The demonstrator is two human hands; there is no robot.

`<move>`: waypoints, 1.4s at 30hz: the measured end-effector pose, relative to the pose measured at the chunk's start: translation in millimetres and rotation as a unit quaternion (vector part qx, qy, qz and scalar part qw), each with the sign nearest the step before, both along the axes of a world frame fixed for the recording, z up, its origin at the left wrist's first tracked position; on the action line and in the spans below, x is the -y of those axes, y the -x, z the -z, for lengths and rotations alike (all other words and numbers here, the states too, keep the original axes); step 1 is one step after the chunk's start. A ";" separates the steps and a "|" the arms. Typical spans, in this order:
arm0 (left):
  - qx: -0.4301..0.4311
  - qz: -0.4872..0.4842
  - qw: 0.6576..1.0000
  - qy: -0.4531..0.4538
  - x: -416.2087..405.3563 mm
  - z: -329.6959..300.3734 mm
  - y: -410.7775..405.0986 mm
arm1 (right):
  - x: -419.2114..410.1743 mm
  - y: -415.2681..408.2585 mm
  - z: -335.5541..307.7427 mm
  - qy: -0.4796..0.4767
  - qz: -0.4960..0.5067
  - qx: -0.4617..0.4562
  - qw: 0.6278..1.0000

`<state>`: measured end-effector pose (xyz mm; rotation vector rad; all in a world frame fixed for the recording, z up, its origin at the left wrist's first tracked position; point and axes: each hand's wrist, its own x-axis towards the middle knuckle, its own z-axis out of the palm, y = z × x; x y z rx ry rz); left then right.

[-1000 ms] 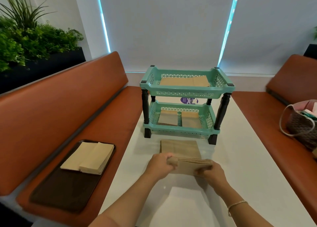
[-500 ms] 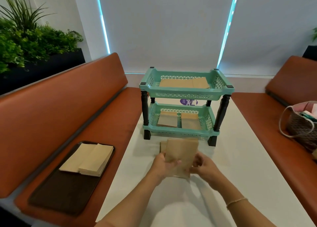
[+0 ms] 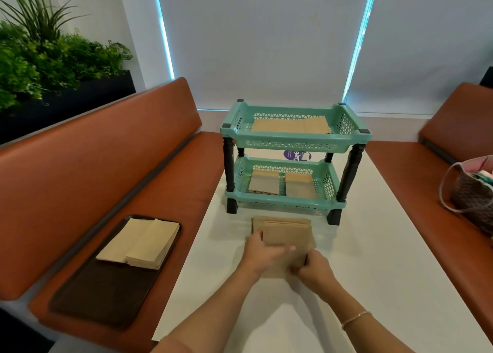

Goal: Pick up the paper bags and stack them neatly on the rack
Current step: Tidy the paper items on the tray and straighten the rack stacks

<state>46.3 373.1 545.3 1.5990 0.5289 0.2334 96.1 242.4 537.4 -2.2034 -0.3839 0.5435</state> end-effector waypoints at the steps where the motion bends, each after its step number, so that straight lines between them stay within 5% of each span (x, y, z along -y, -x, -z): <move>1: 0.007 0.000 1.000 -0.013 -1.2 -7.5 -2.2 | 0.3 0.9 -0.8 -0.001 -0.003 -0.006 1.000; 7: 0.058 0.041 0.997 -0.025 -26.3 -44.7 -0.8 | 19.6 -17.9 -12.4 -0.047 -0.006 -0.009 0.999; 12: -0.006 0.069 0.993 -0.091 -55.3 -23.9 17.1 | 41.7 -38.8 -34.4 -0.105 0.009 0.026 0.994; 20: -0.057 0.077 0.990 -0.108 -30.9 27.2 24.9 | 25.3 -30.2 -20.0 0.122 -0.141 0.180 0.966; 30: -0.081 0.088 0.983 -0.142 -29.3 27.1 18.4 | 25.2 -32.2 -24.8 0.165 -0.169 0.203 0.950; 34: -0.077 0.089 0.984 -0.131 -31.4 20.4 14.9 | 25.7 -41.1 -32.3 0.152 -0.152 0.149 0.965; 37: -0.015 0.006 1.000 -0.008 -38.5 -8.0 3.4 | 26.8 -52.0 -47.1 0.016 -0.086 0.006 0.996; 42: 0.014 -0.012 0.985 0.170 -31.5 -34.3 -30.7 | 12.3 -63.8 -52.9 -0.176 0.017 -0.195 0.965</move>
